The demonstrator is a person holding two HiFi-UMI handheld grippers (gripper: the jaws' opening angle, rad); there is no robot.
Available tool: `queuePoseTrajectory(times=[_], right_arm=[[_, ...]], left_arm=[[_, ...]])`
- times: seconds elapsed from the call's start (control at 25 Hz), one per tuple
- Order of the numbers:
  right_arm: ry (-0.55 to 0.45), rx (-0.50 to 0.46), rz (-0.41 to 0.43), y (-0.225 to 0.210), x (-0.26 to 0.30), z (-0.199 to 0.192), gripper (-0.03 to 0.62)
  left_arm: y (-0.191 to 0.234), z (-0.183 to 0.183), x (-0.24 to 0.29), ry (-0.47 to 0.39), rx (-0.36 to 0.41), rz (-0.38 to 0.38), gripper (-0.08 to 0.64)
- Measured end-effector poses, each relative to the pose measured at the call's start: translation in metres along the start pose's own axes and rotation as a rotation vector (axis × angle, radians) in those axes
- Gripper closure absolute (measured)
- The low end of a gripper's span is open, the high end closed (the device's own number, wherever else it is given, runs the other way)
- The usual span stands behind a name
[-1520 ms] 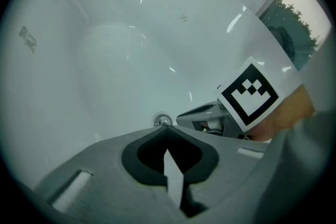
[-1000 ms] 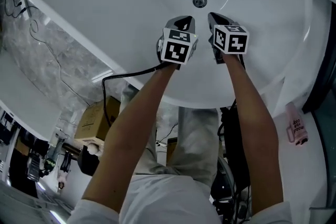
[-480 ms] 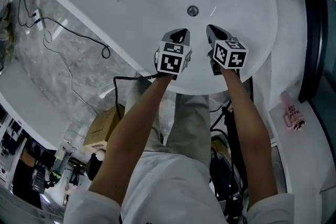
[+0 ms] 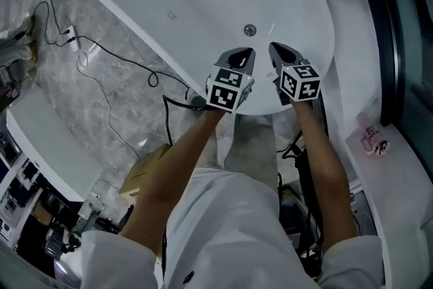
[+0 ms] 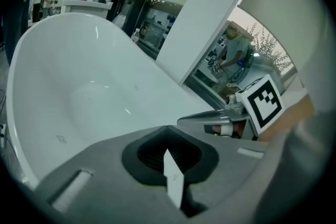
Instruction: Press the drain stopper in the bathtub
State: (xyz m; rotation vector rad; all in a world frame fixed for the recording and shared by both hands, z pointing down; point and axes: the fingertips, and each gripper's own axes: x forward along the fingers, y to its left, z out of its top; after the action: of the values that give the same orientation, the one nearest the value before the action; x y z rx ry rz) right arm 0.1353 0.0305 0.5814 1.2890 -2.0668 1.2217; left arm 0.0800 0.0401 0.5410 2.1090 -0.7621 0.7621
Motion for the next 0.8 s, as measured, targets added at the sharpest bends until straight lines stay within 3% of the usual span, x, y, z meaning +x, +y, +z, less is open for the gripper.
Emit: queuePoseTrajectory(times=[0.36, 0.52, 0.8], right_arm=[[-0.129, -0.067, 0.052, 0.079, -0.087, 0.074, 0.592], [-0.151, -0.149, 0.049, 0.106, -0.121, 0.092, 0.592], [-0.210, -0.260, 0.056, 0.160, -0.183, 0.135, 0.592]], left_arm=[[-0.043, 0.048, -0.094, -0.077, 0.049, 0.005, 0.563], [-0.068, 0.063, -0.131, -0.102, 0.061, -0.030, 0.563], [-0.100, 0.105, -0.214, -0.235, 0.026, -0.051, 0.563]])
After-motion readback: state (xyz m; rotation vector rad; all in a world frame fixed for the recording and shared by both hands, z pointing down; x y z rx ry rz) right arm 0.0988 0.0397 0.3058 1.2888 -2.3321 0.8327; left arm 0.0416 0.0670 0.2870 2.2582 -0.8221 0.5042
